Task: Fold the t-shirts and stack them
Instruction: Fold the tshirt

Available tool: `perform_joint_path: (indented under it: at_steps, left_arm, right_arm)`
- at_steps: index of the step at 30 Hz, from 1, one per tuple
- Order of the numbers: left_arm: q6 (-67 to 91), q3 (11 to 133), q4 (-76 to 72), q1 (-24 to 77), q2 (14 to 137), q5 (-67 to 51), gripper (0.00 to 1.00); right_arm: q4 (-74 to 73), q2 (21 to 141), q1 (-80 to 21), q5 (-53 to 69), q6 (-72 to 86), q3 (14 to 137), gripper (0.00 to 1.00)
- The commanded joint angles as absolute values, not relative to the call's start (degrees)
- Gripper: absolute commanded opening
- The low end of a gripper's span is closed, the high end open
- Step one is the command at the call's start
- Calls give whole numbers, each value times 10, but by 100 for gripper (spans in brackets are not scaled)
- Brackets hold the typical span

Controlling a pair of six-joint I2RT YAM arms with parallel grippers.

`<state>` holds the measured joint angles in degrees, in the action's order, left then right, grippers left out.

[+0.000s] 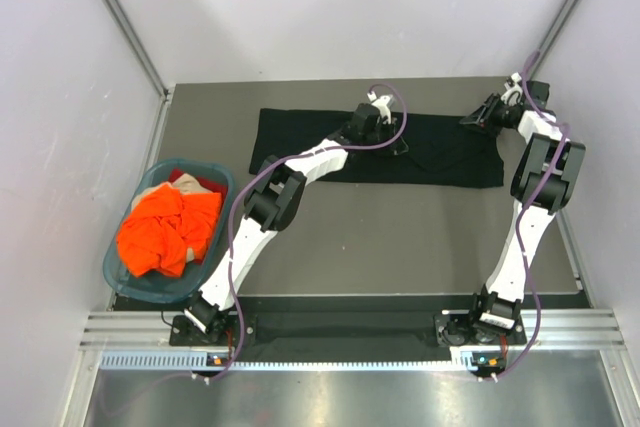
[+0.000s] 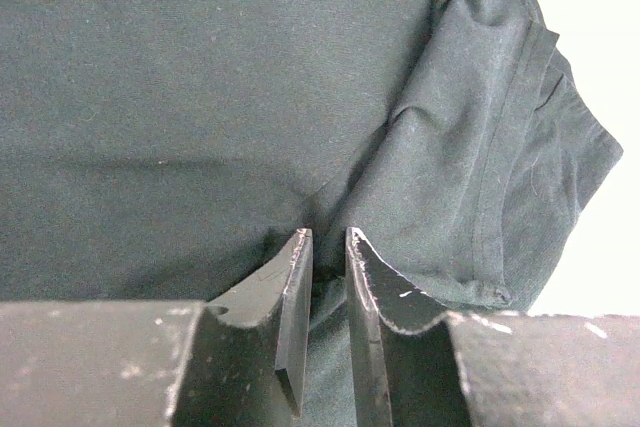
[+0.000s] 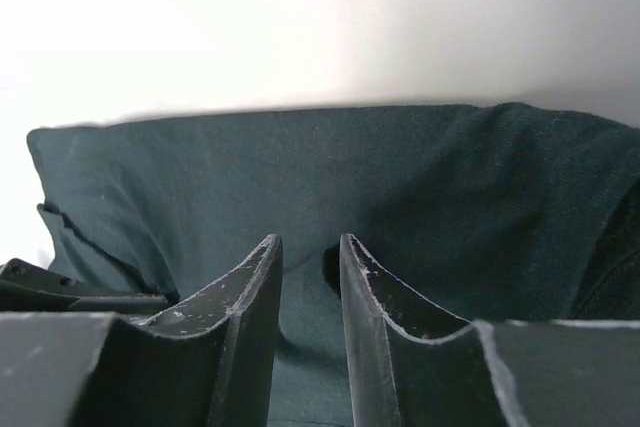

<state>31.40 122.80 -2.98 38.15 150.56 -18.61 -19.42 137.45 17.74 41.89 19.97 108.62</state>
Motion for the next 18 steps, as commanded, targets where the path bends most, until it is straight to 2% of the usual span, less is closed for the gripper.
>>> perform_joint_path:
  at_steps: [1,14,18]
  left_arm:
    - [309,1245,-34,382,1508,-194,25]
    - [312,1245,-37,383,1510,-195,23]
    - [312,1245,-31,382,1512,-188,15]
  right_arm:
    - [-187,1378,172,427,180,1089,31]
    - [-187,1385,169,411,175,1073,27]
    - [-162,1373,170,386,194,1060,15]
